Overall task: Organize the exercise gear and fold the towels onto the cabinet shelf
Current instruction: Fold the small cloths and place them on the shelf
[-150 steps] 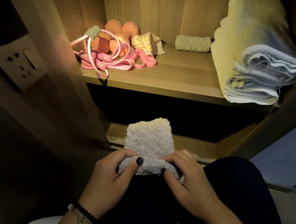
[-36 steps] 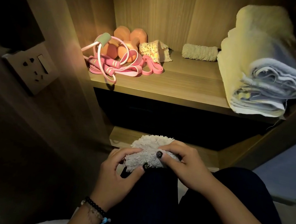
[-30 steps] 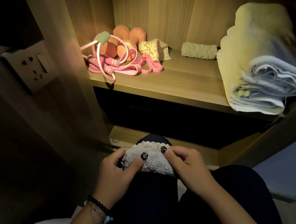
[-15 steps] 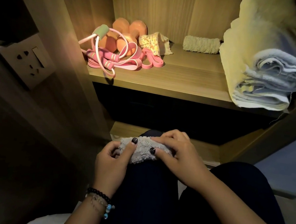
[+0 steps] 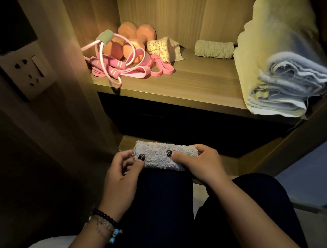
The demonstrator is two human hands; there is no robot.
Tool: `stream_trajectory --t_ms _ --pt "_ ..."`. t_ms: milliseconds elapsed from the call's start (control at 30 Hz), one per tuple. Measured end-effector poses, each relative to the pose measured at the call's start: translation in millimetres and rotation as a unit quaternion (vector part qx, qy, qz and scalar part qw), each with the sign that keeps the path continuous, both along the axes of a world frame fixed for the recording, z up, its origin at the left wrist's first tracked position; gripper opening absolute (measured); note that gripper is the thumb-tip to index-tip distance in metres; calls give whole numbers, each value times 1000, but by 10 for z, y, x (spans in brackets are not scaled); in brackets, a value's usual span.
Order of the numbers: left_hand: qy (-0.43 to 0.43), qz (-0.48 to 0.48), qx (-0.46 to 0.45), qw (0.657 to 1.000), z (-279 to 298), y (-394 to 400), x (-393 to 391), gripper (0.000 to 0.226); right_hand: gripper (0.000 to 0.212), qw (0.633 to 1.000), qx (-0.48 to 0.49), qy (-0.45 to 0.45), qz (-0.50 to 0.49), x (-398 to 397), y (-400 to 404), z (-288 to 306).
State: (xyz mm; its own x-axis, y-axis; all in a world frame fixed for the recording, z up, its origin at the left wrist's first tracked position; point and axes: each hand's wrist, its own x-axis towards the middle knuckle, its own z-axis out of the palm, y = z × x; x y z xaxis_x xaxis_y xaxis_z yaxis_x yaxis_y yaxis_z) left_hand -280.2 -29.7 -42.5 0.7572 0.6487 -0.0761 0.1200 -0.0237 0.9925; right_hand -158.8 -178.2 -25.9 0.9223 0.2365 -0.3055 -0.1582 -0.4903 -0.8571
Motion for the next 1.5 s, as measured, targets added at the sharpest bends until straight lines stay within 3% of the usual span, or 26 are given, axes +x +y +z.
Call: stream_trajectory --t_ms 100,167,367,467,633,900,1000,1067,1200,1233,1367,1500 --pt "-24 -14 78 997 57 -42 52 22 46 998 60 -5 -6 4 -33 5" --pt "-67 -31 73 995 112 -90 160 25 32 992 126 -14 -16 16 -77 19" --pt "-143 -60 73 985 211 -162 584 34 27 976 148 -158 -17 198 -271 163" --pt "-155 -69 90 981 215 -197 829 33 30 962 116 -247 0 373 -372 280" --pt "-134 -62 221 964 138 -265 1216 31 38 939 60 -335 -39 688 -351 349" --pt "-101 -23 252 962 12 -195 2033 31 32 912 -6 -402 -84 1350 -130 226" --pt "-77 1 236 969 0 -194 2367 26 33 920 -71 -382 -47 1673 -64 228" --pt "-51 44 282 957 22 -213 2519 29 37 919 -141 -368 -9 1828 -40 223" --pt "-43 62 418 905 35 -225 2666 31 52 801 -263 -536 34 1895 -14 174" --pt "-43 63 430 900 19 -202 2690 28 55 786 -273 -553 45 1884 -15 130" --pt "-39 60 410 909 8 -150 2777 21 69 797 -306 -519 46 1903 69 17" --pt "-57 41 412 908 12 -104 2823 14 63 802 -321 -503 35 2090 206 22"
